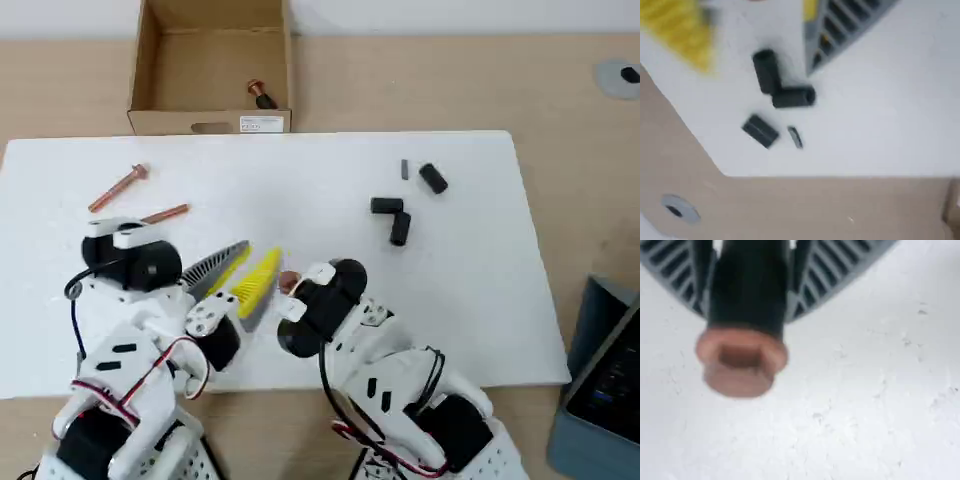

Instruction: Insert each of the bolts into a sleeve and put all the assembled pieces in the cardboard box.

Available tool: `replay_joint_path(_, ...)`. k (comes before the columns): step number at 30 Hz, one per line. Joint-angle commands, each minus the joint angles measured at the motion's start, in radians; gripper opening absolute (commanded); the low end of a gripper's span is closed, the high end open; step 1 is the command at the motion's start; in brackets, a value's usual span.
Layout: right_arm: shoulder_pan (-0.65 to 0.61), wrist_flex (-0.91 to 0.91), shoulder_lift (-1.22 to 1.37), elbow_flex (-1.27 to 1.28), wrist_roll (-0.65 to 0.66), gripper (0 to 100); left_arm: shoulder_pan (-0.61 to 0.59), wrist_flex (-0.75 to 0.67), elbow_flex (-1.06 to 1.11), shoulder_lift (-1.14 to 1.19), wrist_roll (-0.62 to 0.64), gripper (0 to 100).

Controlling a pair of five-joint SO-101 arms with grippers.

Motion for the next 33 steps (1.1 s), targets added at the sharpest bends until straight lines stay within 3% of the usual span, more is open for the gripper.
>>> replay_joint_path(1,0.061,-0.021,-0.107,-0.059,-0.048,0.9,-0.057,0.002,-0.055,-0.002,-0.075,2)
replay_joint_path(9,0.259,-0.012,-0.096,-0.065,-0.158,0.9,-0.319,0.002,0.020,-0.002,-0.203,0)
replay_joint_path(15,0.302,0.054,0.045,-0.188,-0.183,0.9,-0.485,0.002,0.239,-0.002,-0.232,0)
replay_joint_path(23,0.302,0.043,0.535,-0.576,-0.233,0.9,-0.519,-0.003,0.439,-0.002,-0.230,0)
replay_joint_path(33,0.303,-0.173,1.090,-0.975,-0.196,0.9,-0.519,-0.006,0.480,-0.002,-0.229,0)
